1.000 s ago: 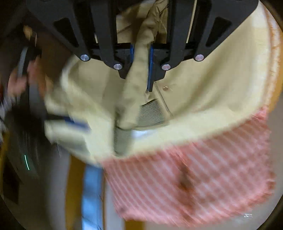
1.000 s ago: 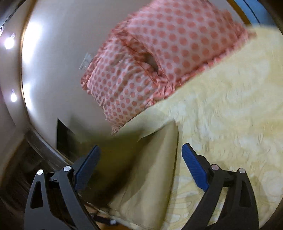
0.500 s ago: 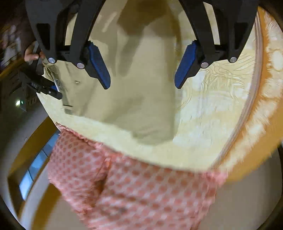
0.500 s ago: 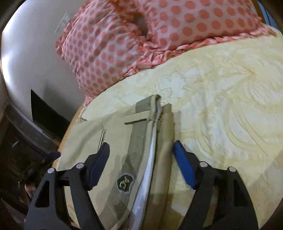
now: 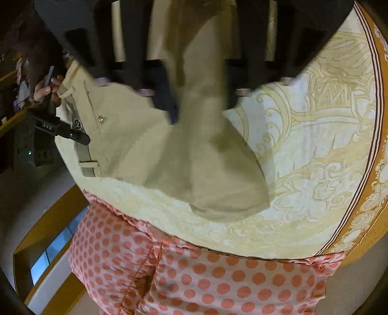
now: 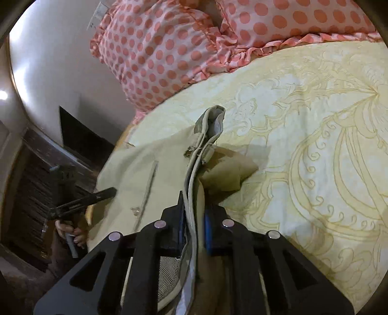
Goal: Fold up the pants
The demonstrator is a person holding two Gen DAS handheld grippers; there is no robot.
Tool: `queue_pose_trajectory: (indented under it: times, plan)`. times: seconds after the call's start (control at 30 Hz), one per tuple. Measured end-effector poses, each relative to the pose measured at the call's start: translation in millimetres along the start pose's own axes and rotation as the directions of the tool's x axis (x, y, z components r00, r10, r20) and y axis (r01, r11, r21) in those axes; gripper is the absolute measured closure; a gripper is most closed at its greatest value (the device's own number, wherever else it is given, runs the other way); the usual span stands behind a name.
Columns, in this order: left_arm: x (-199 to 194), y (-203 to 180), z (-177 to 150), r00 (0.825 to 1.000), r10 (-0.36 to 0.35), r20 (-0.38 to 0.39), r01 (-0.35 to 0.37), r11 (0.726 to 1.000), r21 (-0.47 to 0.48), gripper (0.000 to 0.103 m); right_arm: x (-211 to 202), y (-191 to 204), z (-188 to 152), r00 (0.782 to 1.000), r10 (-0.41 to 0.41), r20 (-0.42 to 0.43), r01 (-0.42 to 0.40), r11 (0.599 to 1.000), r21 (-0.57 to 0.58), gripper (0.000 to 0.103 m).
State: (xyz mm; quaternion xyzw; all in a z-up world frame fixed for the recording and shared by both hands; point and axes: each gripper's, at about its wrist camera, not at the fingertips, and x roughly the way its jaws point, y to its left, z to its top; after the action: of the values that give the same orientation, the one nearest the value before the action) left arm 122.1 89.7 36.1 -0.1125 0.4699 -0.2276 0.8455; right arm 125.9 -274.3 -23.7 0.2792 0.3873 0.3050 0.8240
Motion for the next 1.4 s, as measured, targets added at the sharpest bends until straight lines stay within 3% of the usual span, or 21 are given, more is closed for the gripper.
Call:
queue_pose_trajectory:
  times: [0.2,0.33,0.4,0.43,0.5,0.53,0.57,0.6,0.63,0.7,0.77,0.83,0.87,0.93,0.97,1.0,1.07,1.13,1.23,1.33,1.4]
  plan:
    - [1.8,-19.4,42.2,0.993,0.065,0.097,-0.073,0.994,0.079,0.093,-1.8,12.0,54.8,0.995,-0.029,0.097,0.035,0.997,-0.068,0.092]
    - [31.8,-25.7,93.1,0.979,0.122,0.165,-0.137,0.987,0.081,0.092,6.7,2.5,99.2,0.974,-0.103,0.2,0.118,0.991,-0.065,0.092]
    - [54.8,-26.4,111.4,0.971,0.178,0.158,-0.193,0.978,0.081,0.089,20.0,-8.4,116.1,0.964,-0.171,0.205,0.187,0.981,-0.059,0.09]
    - [68.6,-26.8,118.8,0.96,0.24,0.141,-0.254,0.963,0.089,0.081,30.0,-12.3,121.1,0.945,-0.269,0.184,0.286,0.955,-0.072,0.087]
    - [73.3,-24.4,121.9,0.948,0.293,0.125,-0.302,0.951,0.064,0.07,32.9,-15.7,122.2,0.898,-0.413,0.153,0.427,0.902,-0.069,0.075]
    - [65.6,-25.2,118.9,0.942,0.298,0.152,-0.309,0.95,0.052,0.069,25.2,-14.0,118.6,0.898,-0.404,0.175,0.419,0.906,-0.064,0.075]
    - [55.3,-26.9,114.2,0.935,0.3,0.189,-0.314,0.948,0.047,0.062,15.9,-9.4,113.8,0.903,-0.376,0.21,0.397,0.916,-0.067,0.068]
    - [40.0,-32.4,106.2,0.93,0.28,0.239,-0.3,0.952,0.052,0.057,5.4,-3.4,106.8,0.91,-0.334,0.247,0.363,0.928,-0.083,0.051]
    - [31.3,-35.8,100.1,0.934,0.243,0.261,-0.265,0.963,0.053,0.05,-1.0,6.2,99.6,0.922,-0.283,0.263,0.322,0.94,-0.117,0.041]
    - [22.2,-41.1,90.6,0.956,0.135,0.259,-0.156,0.986,0.062,0.046,2.5,19.1,91.6,0.952,-0.22,0.213,0.257,0.952,-0.167,0.04]
    - [33.1,-46.4,82.8,0.982,0.037,0.183,-0.05,0.997,0.063,0.043,20.1,20.6,84.9,0.973,-0.203,0.113,0.22,0.96,-0.173,0.039]
    - [62.6,-46.5,80.3,0.997,0.049,0.067,-0.052,0.998,0.039,0.045,50.3,4.0,83.6,0.956,-0.293,-0.024,0.288,0.949,-0.125,0.033]
    - [78.5,-43.4,79.3,0.996,0.083,0.019,-0.084,0.996,0.026,0.057,49.6,3.8,83.5,0.956,-0.293,0.01,0.291,0.948,-0.131,0.033]
    - [79.4,-48.4,76.8,0.987,0.152,0.055,-0.155,0.986,0.055,0.062,45.6,4.7,84.7,0.937,-0.35,-0.002,0.348,0.933,-0.09,0.033]
    - [75.1,-51.2,74.4,0.983,0.179,0.047,-0.181,0.982,0.055,0.061,40.2,9.5,79.9,0.916,-0.402,0.01,0.401,0.913,-0.068,0.031]
    - [67.1,-53.4,69.7,0.98,0.191,0.056,-0.194,0.98,0.048,0.056,32.2,17.0,70.6,0.892,-0.45,0.03,0.451,0.89,-0.065,0.022]
    - [41.0,-59.9,50.7,0.971,0.209,0.118,-0.217,0.974,0.059,0.028,17.0,32.8,45.1,0.893,-0.444,0.075,0.45,0.886,-0.108,0.006]
    - [16.3,-67.0,20.8,0.947,0.267,0.179,-0.284,0.956,0.076,0.015,9.3,49.9,9.6,0.887,-0.446,0.12,0.46,0.875,-0.15,0.001]
    - [-2.8,-71.2,-20.0,0.933,0.298,0.201,-0.317,0.946,0.07,0.009,10.6,66.0,-32.3,0.857,-0.486,0.172,0.513,0.837,-0.193,0.001]
    - [-2.4,-72.8,-50.2,0.925,0.33,0.185,-0.345,0.937,0.052,0.009,18.5,70.5,-55.9,0.846,-0.505,0.169,0.531,0.824,-0.197,0.001]
    - [2.5,-72.2,-60.0,0.927,0.332,0.176,-0.343,0.939,0.036,0.009,25.4,75.7,-62.5,0.819,-0.543,0.185,0.573,0.792,-0.212,0.001]
